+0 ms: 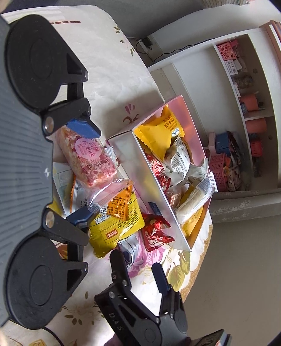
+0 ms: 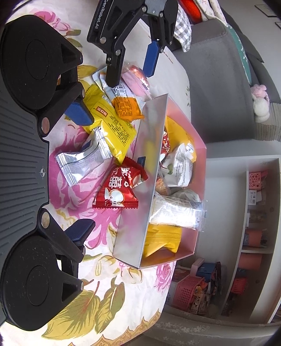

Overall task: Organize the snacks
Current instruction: 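Move both tools back toward the remaining snacks beside the box, then grasp the pink strawberry bar with the left tool while the right tool grasps a silver wrapper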

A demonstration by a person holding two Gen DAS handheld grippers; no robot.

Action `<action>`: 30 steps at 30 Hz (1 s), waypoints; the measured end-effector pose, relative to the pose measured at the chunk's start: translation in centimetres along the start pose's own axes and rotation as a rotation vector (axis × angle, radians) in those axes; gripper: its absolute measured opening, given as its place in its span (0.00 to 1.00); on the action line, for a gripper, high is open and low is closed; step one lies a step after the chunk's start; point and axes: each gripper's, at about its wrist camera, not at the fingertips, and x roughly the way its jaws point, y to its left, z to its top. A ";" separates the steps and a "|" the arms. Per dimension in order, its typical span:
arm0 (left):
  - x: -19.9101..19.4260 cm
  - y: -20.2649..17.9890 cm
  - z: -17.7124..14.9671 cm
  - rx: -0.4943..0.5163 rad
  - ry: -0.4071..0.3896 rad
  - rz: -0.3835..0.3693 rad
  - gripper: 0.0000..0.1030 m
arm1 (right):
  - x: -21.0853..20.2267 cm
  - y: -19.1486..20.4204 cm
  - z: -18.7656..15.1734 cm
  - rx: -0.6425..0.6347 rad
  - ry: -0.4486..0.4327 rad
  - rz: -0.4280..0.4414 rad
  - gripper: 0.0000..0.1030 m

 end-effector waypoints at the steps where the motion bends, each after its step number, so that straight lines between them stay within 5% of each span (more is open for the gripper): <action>1: 0.1 0.1 0.0 -0.013 -0.003 0.002 0.63 | 0.0 0.1 0.0 -0.005 0.000 0.001 0.88; 6: 0.8 0.1 0.0 -0.034 -0.012 0.049 0.74 | 0.0 0.7 -0.1 -0.030 -0.001 0.008 0.79; 11: 1.0 0.2 -0.1 -0.076 -0.016 0.066 0.79 | 0.4 0.6 -0.3 -0.039 0.029 0.007 0.52; 16: 0.7 -0.1 0.0 -0.080 -0.028 0.104 0.59 | 0.4 0.8 -0.1 -0.039 0.031 0.023 0.27; 20: 0.4 0.0 0.1 -0.093 -0.036 0.152 0.35 | 0.2 1.0 0.1 -0.041 0.026 0.024 0.19; 30: -0.4 0.2 0.1 -0.134 -0.047 0.218 0.25 | -0.9 0.9 0.9 0.002 0.009 0.041 0.18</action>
